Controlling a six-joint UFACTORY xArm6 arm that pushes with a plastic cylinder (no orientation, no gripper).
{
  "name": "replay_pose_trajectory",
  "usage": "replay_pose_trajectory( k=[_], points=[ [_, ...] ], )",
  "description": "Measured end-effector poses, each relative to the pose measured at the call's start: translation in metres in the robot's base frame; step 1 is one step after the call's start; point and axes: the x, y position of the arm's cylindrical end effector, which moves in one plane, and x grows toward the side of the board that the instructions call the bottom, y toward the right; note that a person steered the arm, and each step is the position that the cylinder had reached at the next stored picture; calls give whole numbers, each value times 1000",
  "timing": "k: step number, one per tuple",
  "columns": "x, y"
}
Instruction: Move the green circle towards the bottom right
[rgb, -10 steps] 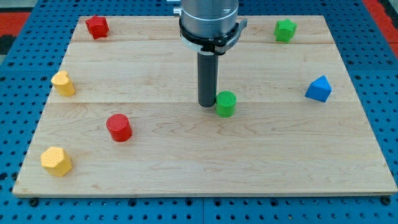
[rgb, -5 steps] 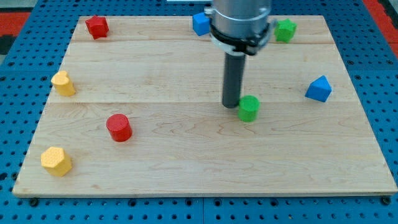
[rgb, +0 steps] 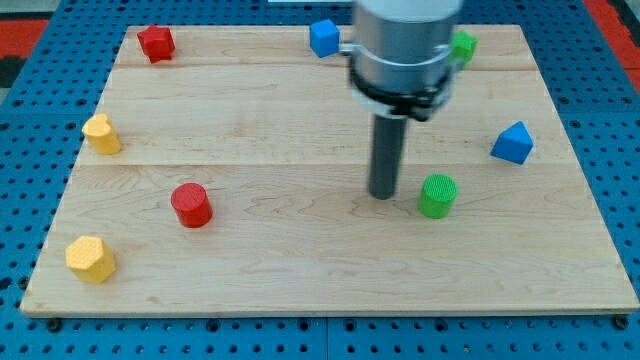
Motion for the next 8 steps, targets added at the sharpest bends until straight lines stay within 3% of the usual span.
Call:
replay_pose_trajectory(
  k=[1,2,3,4,5,7,8],
  points=[
    [-24,17],
    [5,78],
    [41,81],
    [47,107],
    [35,39],
    [-56,-160],
    [-37,-282]
  ],
)
